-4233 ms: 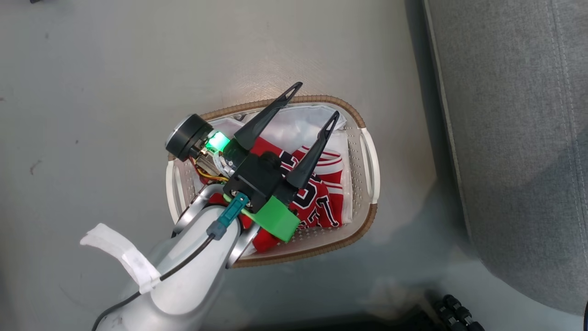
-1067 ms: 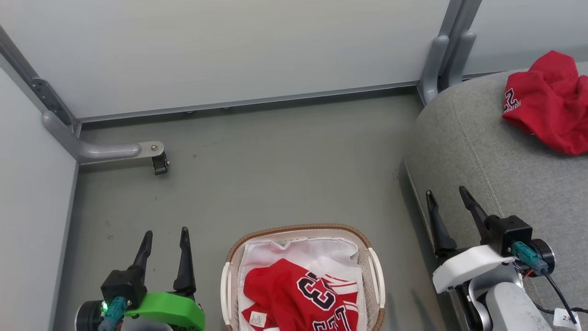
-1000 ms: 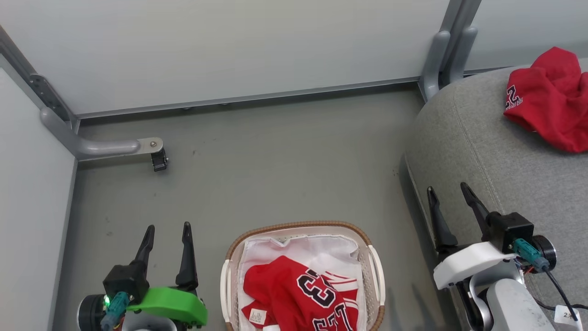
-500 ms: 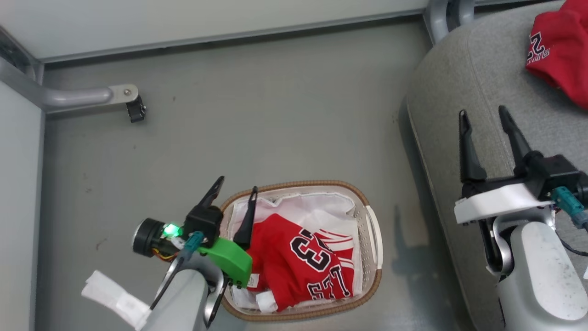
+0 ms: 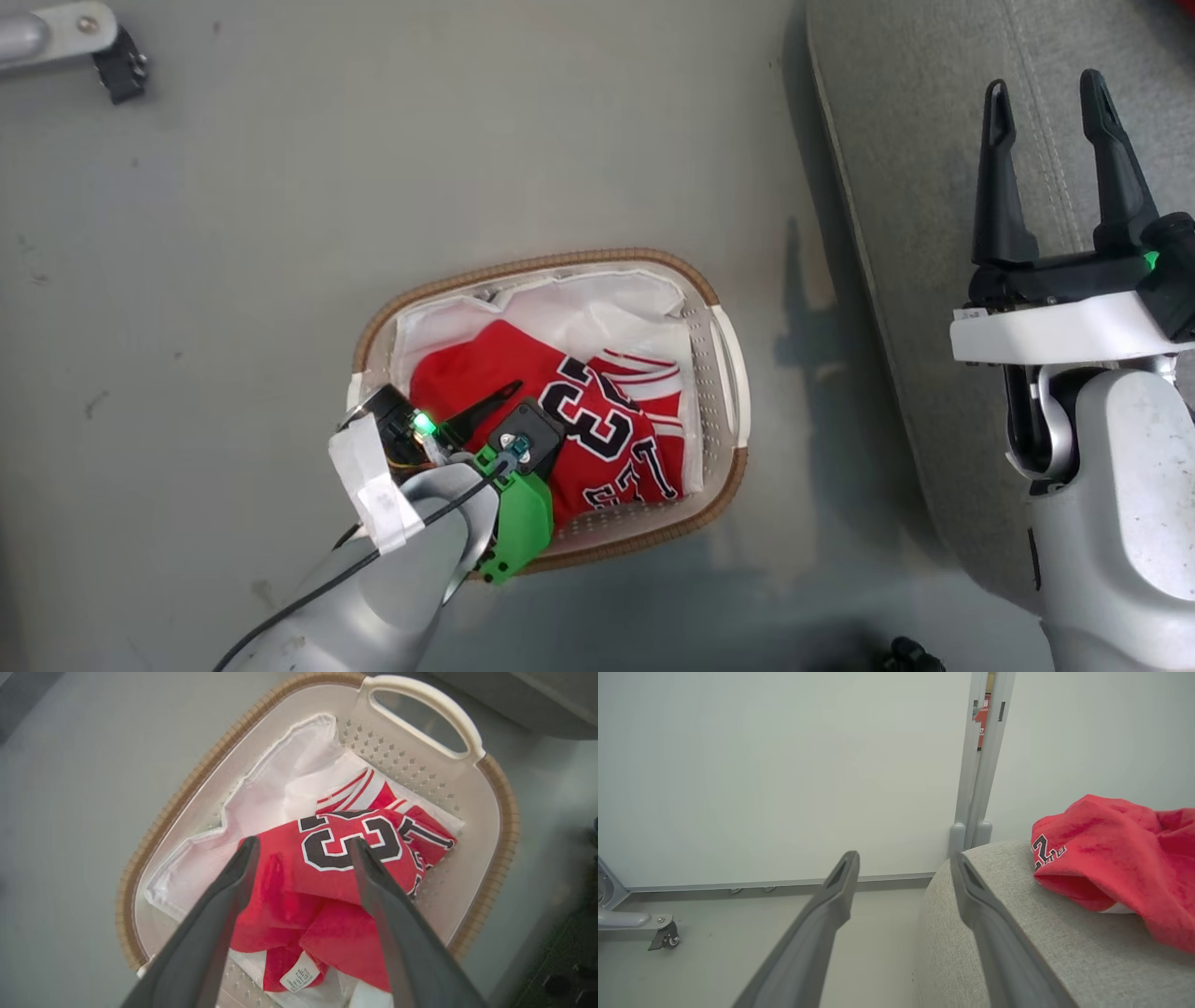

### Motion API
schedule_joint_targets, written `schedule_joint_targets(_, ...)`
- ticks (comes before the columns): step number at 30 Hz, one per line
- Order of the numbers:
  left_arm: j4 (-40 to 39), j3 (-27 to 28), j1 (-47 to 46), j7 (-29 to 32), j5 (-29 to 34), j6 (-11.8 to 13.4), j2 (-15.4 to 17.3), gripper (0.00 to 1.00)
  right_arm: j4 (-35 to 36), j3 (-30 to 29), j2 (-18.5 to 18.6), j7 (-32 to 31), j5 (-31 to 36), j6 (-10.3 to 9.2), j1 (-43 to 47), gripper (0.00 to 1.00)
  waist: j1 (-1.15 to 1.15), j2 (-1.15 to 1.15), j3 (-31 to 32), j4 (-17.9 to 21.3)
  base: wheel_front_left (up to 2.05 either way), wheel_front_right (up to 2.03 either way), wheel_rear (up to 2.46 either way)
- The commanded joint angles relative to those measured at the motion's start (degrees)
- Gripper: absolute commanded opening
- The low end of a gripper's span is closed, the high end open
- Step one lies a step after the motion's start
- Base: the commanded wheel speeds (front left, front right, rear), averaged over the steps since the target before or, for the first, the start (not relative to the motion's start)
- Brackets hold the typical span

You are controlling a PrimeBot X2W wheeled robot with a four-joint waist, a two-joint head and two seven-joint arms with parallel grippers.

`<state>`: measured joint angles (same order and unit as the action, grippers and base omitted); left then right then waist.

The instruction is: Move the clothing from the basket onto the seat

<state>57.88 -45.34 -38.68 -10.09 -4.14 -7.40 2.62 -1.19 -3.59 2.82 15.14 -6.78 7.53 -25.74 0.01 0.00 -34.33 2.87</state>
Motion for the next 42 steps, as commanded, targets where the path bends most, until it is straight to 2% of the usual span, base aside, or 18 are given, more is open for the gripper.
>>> schedule_joint_targets(1,1.8,-0.9,-2.3,0.5,-0.8,-0.1,0.5,1.0,0.5,0.1,0.1,0.0,-0.6,-0.08,-1.2,1.0,-0.01,0.0,-7.9,5.0,0.0,0.0,0.0)
schedule_joint_targets(7,8.6,-5.2,-5.5,1.3,-2.2,-0.1,1.3,1.0,1.3,0.8,0.1,0.0,-2.6,-0.08,-2.7,1.0,-0.01,0.0,-12.5,6.6,0.0,0.0,0.0)
schedule_joint_targets(13,11.6,-7.9,-8.8,-0.2,-2.3,-0.1,2.3,1.0,1.7,1.4,0.1,0.0,-4.3,-0.08,-3.9,1.0,-0.01,0.0,-15.6,7.5,0.0,0.0,0.0)
schedule_joint_targets(25,13.9,-11.1,-14.7,-2.0,0.0,1.3,2.8,1.0,2.2,2.7,0.1,0.0,-6.4,-0.08,-5.3,1.0,-0.01,0.0,-19.3,8.8,0.0,0.0,0.0)
schedule_joint_targets(32,14.8,-10.7,-15.7,-0.7,-1.6,0.9,2.3,1.0,2.2,3.4,0.1,0.0,-7.1,-0.08,-5.4,1.0,-0.01,0.0,-20.4,9.5,0.0,0.0,0.0)
schedule_joint_targets(34,15.0,-10.7,-15.6,-0.2,-2.2,0.6,2.1,0.49,2.1,3.5,0.1,0.0,-7.0,-0.08,-5.4,1.0,-0.01,0.0,-20.4,9.5,0.0,0.0,0.0)
schedule_joint_targets(35,15.1,-10.7,-15.5,-0.2,-2.4,0.6,2.1,0.42,2.1,3.5,0.1,0.0,-7.0,-0.08,-5.4,1.0,-0.01,0.0,-20.4,9.5,0.0,0.0,0.0)
schedule_joint_targets(36,15.2,-10.8,-15.3,0.0,-2.6,0.5,2.0,0.19,2.0,3.5,0.1,0.0,-7.1,-0.08,-5.4,1.0,-0.01,0.0,-20.4,9.6,0.0,0.0,0.0)
schedule_joint_targets(37,15.3,-10.8,-15.2,0.0,-2.9,0.5,2.0,0.09,2.0,3.5,0.1,0.0,-7.1,-0.08,-5.4,1.0,-0.01,0.0,-20.4,9.6,0.0,0.0,0.0)
schedule_joint_targets(38,15.3,-10.8,-15.0,0.2,-3.0,0.4,2.0,0.0,1.9,3.6,0.1,0.0,-7.1,-0.08,-5.5,1.0,-0.01,0.0,-20.4,9.6,0.0,0.0,0.0)
schedule_joint_targets(42,15.5,-11.1,-14.7,0.1,-3.8,0.3,2.0,0.0,1.9,3.5,0.1,0.0,-7.1,-0.08,-5.9,1.0,-0.01,0.0,-20.1,9.6,0.0,0.0,0.0)
